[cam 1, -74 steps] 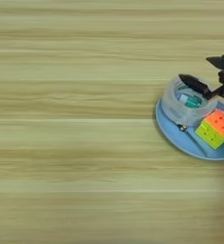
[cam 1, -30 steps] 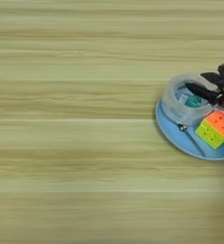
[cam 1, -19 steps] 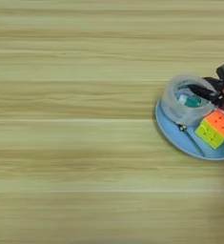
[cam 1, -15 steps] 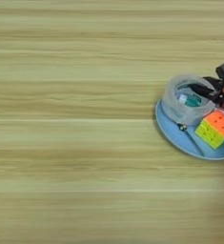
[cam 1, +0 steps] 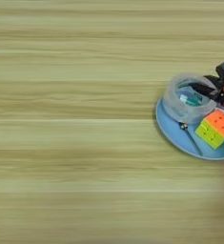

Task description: Move the objects on the table

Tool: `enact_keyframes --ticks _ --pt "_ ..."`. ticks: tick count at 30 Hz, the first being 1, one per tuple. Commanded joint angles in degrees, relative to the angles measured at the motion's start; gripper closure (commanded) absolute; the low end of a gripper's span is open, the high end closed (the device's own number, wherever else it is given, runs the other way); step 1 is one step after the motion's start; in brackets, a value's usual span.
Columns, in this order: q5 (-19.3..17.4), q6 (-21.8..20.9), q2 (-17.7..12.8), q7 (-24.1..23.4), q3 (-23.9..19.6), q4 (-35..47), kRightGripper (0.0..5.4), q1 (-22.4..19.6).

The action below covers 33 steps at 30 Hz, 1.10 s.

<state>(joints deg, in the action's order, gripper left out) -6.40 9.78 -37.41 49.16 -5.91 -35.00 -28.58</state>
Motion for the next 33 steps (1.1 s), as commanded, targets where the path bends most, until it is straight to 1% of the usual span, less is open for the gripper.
enact_keyframes --ticks 1,11,18,23,29,33 --pt "-1.9 0.93 -1.6 -0.7 -2.0 4.06 3.88 -2.66" --pt "-3.92 3.57 -1.37 -0.48 -3.44 9.59 3.89 -2.07" --pt "-5.82 5.72 -0.84 0.21 -4.25 15.84 3.9 -0.45" --pt "-7.36 7.73 -0.42 0.3 -4.91 21.6 3.9 1.29" --pt "-9.64 11.18 0.01 0.57 -5.12 31.47 3.9 4.57" --pt "-11.46 14.02 0.68 0.69 -4.51 39.26 3.9 7.25"
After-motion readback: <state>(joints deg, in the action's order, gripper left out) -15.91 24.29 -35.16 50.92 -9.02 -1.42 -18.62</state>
